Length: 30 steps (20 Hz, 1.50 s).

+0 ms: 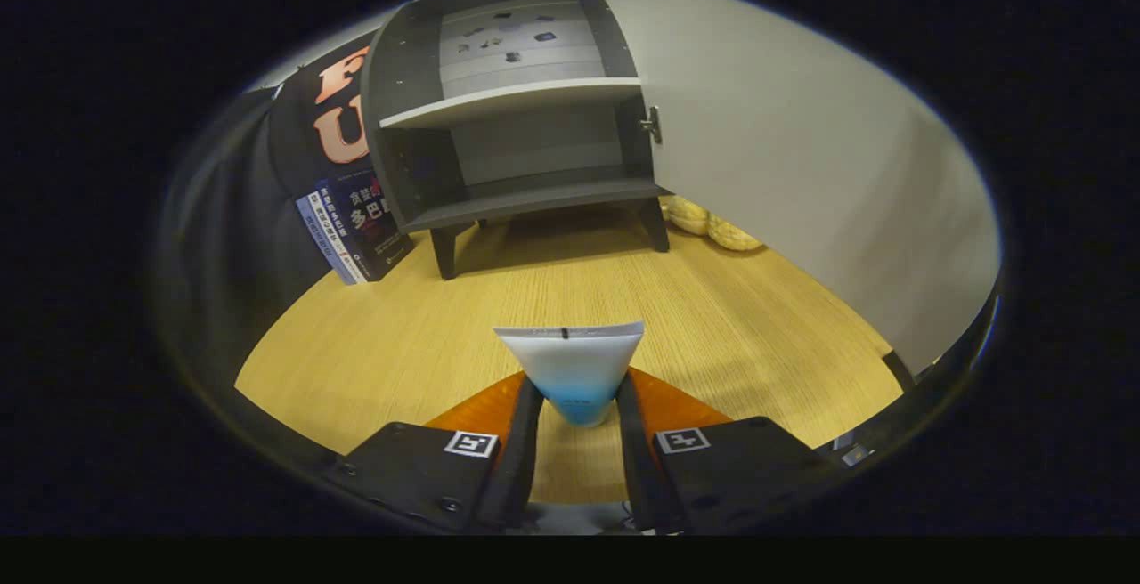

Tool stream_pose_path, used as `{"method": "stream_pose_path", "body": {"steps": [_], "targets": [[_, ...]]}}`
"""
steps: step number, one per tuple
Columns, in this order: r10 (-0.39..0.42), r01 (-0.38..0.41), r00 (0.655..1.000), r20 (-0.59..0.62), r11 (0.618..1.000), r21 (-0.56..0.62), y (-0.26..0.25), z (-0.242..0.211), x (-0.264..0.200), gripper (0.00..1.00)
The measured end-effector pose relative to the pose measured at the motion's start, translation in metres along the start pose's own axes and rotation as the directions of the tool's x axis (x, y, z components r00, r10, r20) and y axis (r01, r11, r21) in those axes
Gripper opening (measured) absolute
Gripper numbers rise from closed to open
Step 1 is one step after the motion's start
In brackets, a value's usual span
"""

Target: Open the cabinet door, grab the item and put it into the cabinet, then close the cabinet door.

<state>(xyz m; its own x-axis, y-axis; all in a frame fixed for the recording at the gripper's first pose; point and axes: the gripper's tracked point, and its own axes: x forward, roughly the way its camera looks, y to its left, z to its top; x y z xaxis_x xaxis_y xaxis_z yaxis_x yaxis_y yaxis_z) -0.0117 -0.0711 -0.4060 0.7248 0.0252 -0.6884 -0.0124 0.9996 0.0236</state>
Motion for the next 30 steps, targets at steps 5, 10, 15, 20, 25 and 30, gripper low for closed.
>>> {"method": "stream_pose_path", "body": {"steps": [5, 10, 15, 20, 25, 30], "targets": [[0.058, -0.043, 0.990, 0.131, 0.992, -0.120, 0.037, 0.079, -0.039, 0.51], [0.155, -0.121, 0.944, 0.291, 0.984, -0.132, 0.081, 0.194, -0.099, 0.51], [0.217, -0.157, 0.888, 0.406, 0.972, -0.175, 0.105, 0.316, -0.131, 0.50], [0.213, -0.138, 0.868, 0.448, 0.971, -0.194, 0.127, 0.407, -0.109, 0.50], [0.186, -0.114, 0.892, 0.413, 0.974, -0.193, 0.140, 0.469, -0.052, 0.50], [0.146, -0.075, 0.922, 0.360, 0.976, -0.204, 0.135, 0.506, 0.021, 0.50]]}}
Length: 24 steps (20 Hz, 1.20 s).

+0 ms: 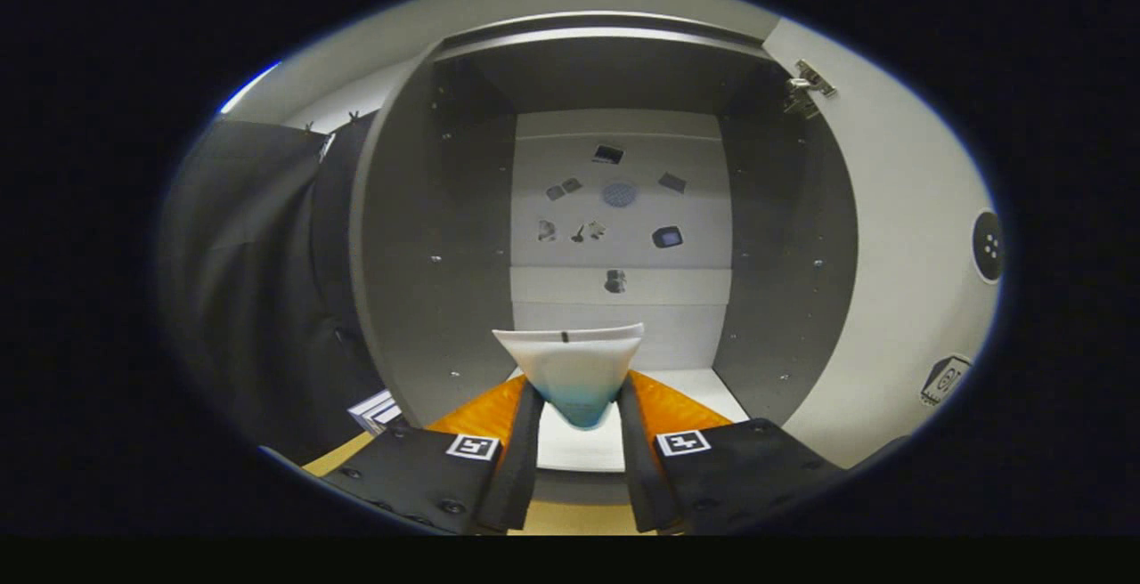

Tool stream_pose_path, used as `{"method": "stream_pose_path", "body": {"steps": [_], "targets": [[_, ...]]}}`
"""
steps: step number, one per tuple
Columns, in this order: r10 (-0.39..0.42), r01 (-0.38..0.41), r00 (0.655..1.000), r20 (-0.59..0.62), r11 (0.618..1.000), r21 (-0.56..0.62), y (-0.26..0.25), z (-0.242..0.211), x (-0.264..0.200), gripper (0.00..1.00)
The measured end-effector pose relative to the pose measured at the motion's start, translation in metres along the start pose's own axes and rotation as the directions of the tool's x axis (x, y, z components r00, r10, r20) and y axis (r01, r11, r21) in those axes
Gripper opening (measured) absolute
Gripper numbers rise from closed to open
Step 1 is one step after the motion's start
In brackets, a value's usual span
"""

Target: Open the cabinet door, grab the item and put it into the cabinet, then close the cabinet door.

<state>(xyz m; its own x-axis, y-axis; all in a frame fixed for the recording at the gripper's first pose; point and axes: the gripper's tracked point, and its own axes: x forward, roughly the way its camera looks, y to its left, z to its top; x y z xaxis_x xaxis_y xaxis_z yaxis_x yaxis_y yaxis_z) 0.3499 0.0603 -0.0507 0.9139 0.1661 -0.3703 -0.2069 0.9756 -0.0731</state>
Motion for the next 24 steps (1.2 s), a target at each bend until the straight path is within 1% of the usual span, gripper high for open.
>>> {"method": "stream_pose_path", "body": {"steps": [1, 4, 7, 9, 13, 14, 15, 17, 19, 24], "targets": [[-0.007, 0.007, 0.999, -0.033, 1.000, -0.006, -0.003, -0.006, 0.011, 0.51], [0.016, -0.014, 0.988, -0.156, 1.000, 0.013, 0.000, -0.038, 0.041, 0.51], [0.031, -0.020, 0.964, -0.264, 0.999, 0.044, 0.000, -0.069, 0.063, 0.51], [0.025, -0.015, 0.949, -0.315, 0.999, 0.033, -0.001, -0.083, 0.075, 0.51], [0.020, -0.007, 0.905, -0.424, 0.999, 0.032, -0.002, -0.113, 0.088, 0.51], [0.023, -0.008, 0.902, -0.431, 0.999, 0.035, -0.002, -0.115, 0.091, 0.51], [0.016, -0.002, 0.910, -0.414, 0.999, 0.035, -0.003, -0.113, 0.097, 0.51], [0.010, 0.001, 0.914, -0.407, 1.000, 0.027, -0.005, -0.113, 0.100, 0.51], [-0.003, 0.012, 0.911, -0.412, 1.000, 0.018, -0.007, -0.115, 0.101, 0.54], [0.021, -0.004, 0.917, -0.398, 0.999, 0.042, -0.004, -0.114, 0.102, 0.58]]}}
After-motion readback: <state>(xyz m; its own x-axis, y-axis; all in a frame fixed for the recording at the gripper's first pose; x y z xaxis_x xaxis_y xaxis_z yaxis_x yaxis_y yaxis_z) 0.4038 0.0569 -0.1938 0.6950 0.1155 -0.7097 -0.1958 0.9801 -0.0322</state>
